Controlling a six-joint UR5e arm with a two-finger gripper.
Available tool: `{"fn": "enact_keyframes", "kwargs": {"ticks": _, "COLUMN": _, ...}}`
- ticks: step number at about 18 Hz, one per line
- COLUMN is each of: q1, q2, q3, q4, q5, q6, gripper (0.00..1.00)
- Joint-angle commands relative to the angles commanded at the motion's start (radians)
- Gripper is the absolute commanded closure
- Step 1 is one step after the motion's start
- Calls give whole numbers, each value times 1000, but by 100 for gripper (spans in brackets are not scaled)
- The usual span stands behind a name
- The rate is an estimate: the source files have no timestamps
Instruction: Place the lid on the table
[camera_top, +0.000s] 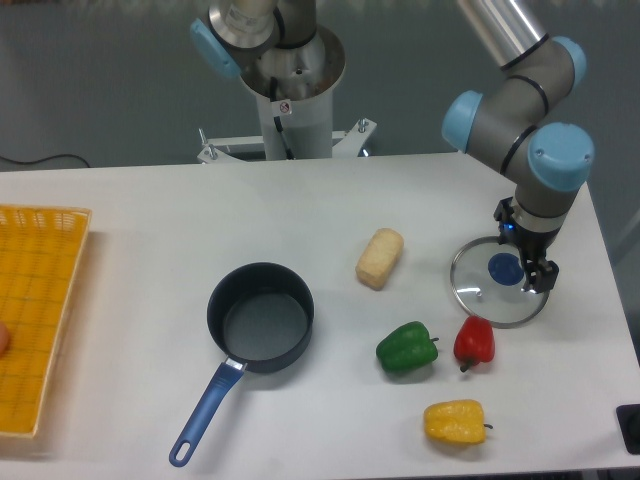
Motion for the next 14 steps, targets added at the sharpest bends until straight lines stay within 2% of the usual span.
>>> {"fn": "enact_keyframes", "kwargs": {"ticks": 4, "q1": -32, "q2": 18, "q3": 3, "q4": -14, "q5": 2, "q6": -3, "gripper": 0}}
{"fn": "enact_keyframes", "kwargs": {"ticks": 7, "q1": -52, "q2": 29, "q3": 14, "q4": -58, "q5": 2, "q6": -9, "gripper": 0}}
{"fn": "enact_keyframes", "kwargs": {"ticks": 11, "q1": -81, "q2": 38, "q3": 34, "q4": -112, "q5": 2, "q6": -92, "gripper": 0}}
{"fn": "enact_keyframes", "kwargs": {"ticks": 14, "q1": -106, "q2": 48, "q3": 41, "q4": -117, "q5": 2, "q6": -123, "gripper": 0}}
